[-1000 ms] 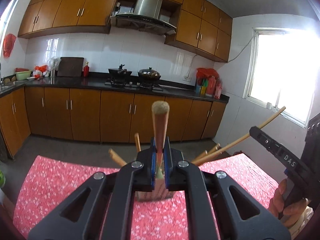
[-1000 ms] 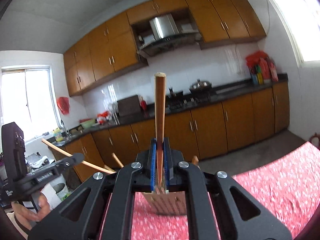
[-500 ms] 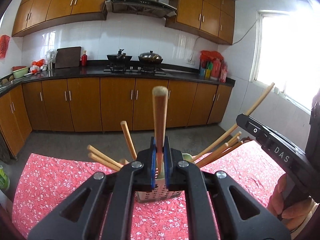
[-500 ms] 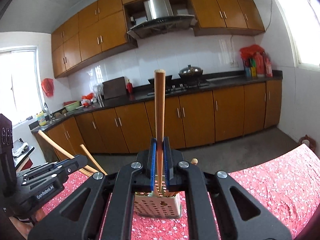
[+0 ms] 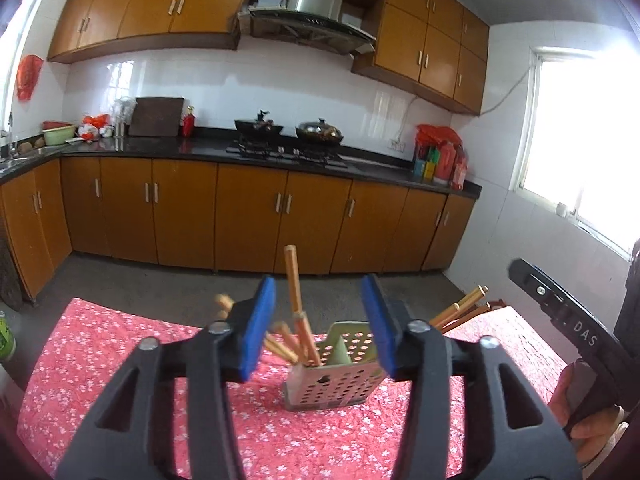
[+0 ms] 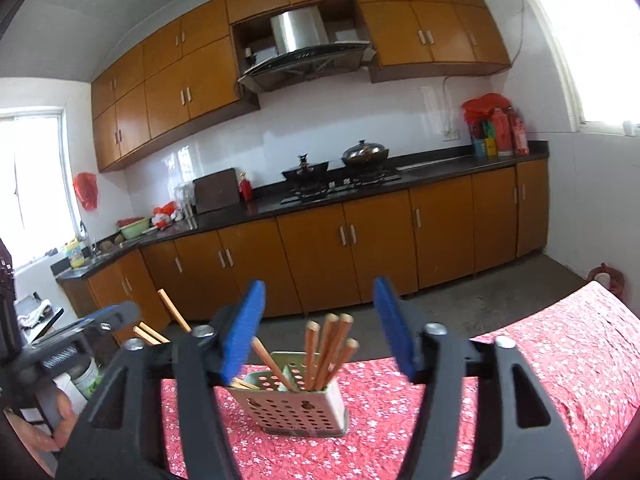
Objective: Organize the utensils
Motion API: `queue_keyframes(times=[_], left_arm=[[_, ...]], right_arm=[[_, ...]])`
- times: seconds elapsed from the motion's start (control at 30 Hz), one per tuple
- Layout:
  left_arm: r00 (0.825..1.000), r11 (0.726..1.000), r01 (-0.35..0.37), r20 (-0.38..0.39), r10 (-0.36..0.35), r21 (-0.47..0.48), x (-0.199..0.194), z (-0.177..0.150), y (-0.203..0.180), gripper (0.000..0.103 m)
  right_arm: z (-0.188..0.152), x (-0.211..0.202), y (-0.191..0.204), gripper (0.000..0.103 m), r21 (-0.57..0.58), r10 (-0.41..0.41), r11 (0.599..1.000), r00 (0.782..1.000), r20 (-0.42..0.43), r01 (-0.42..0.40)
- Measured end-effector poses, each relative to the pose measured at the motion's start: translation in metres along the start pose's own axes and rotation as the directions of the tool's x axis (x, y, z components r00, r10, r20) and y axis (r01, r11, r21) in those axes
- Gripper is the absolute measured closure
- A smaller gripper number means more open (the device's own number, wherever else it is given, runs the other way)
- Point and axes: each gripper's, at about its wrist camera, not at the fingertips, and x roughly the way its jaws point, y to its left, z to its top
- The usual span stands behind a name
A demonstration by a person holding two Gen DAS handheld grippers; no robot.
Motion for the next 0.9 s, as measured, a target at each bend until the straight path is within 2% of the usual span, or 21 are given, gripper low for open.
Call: queue_keyframes(times=[0.03, 0.1, 0.13, 0.17, 0.2, 0.23, 0.6, 0.73, 0.9], left_arm=[[1.000, 1.000, -0.002, 0.008, 0.002, -0.001, -0.007, -0.002, 0.002, 0.048], [0.999, 1.000, -0.022, 0.027, 0.021, 0.010, -0.025, -0.012, 0.008, 0.029], [0.999, 0.999, -0.032, 0.036, 0.032, 0.018, -0.033, -0.018, 0.009, 0.024], [0.998, 0.998, -0.047, 0.045, 0.046, 0.031, -0.041, -0.025, 0.011, 0.014], [0.996, 0.996, -0.070, 0.058, 0.067, 0.049, -0.050, -0.035, 0.012, 0.006], [0.994, 0.993, -0.094, 0.068, 0.090, 0.066, -0.057, -0.046, 0.012, 0.004], [0.969, 0.952, -0.242, 0.099, 0.227, 0.186, -0.090, -0.148, 0.007, 0.004], [0.973, 0.954, -0.232, 0.059, 0.225, 0.188, -0.085, -0.168, 0.005, 0.004], [0.977, 0.967, -0.214, 0.024, 0.213, 0.136, -0.087, -0.183, 0.010, 0.004]], right_arm=[[-0.002, -0.005, -0.003, 0.033, 0.001, -0.004, 1.000, 1.000, 0.006, 0.004], [-0.011, -0.016, -0.006, 0.023, -0.006, -0.022, 1.000, 1.000, 0.014, 0.022], [-0.014, -0.019, -0.006, 0.014, -0.010, -0.031, 0.999, 0.999, 0.017, 0.031], [-0.021, -0.024, -0.006, 0.008, -0.021, -0.045, 0.999, 0.999, 0.022, 0.045], [-0.028, -0.029, -0.005, 0.005, -0.035, -0.056, 0.998, 0.998, 0.027, 0.057], [-0.037, -0.034, -0.003, 0.002, -0.057, -0.070, 0.996, 0.997, 0.035, 0.072], [-0.115, -0.058, 0.018, 0.002, -0.171, -0.161, 0.973, 0.987, -0.011, 0.156], [-0.136, -0.058, 0.020, 0.002, -0.184, -0.154, 0.973, 0.986, -0.069, 0.139], [-0.156, -0.058, 0.019, 0.002, -0.168, -0.159, 0.976, 0.979, -0.126, 0.137]])
